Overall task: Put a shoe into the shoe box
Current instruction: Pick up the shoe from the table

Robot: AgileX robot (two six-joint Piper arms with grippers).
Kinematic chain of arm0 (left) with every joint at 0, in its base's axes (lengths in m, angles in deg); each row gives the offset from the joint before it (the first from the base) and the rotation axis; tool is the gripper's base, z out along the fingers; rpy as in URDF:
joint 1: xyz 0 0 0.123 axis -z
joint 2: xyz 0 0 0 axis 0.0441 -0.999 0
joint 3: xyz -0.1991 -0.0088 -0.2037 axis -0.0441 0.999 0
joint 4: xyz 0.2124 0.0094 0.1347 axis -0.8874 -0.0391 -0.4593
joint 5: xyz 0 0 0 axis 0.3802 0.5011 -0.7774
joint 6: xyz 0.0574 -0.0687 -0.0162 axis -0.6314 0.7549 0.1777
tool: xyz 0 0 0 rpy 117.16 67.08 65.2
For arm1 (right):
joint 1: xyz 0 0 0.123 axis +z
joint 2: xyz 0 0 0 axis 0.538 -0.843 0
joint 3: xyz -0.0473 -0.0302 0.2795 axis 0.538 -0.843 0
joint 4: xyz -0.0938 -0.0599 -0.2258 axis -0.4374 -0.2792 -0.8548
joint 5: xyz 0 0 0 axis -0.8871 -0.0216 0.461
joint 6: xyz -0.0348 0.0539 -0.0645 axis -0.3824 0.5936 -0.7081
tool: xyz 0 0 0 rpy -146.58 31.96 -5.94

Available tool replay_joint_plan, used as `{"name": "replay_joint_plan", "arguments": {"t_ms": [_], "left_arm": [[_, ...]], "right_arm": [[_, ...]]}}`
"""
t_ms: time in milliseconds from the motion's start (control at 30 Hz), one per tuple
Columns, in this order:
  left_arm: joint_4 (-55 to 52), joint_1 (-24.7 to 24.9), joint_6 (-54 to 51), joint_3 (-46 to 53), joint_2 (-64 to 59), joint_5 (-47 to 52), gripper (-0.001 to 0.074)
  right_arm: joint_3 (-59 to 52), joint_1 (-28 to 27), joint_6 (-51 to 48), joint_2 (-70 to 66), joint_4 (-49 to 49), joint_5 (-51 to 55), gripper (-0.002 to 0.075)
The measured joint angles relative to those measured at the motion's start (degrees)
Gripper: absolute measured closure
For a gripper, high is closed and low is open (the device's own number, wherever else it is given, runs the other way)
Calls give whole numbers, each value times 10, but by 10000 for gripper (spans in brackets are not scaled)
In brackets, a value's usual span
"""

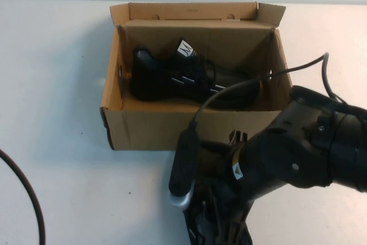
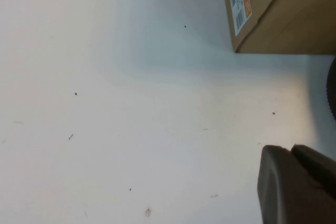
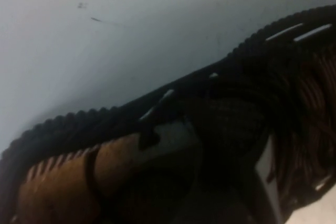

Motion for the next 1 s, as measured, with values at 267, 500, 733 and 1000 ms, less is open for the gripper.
{"name": "replay_joint_plan", "arguments": {"t_ms": [267,500,733,1000], "left_arm": [[0,0,0,0,0,8,738],[0,0,0,0,0,10,738],[0,0,0,0,0,12,738],[1,0,0,0,0,14,738]], "right_arm": [[0,0,0,-28,-19,-51,375],[0,0,20,-48,-36,-57,393],[0,0,43,-50,-42,-46,399],[13,0,56,-40,-48,-10,400]]}}
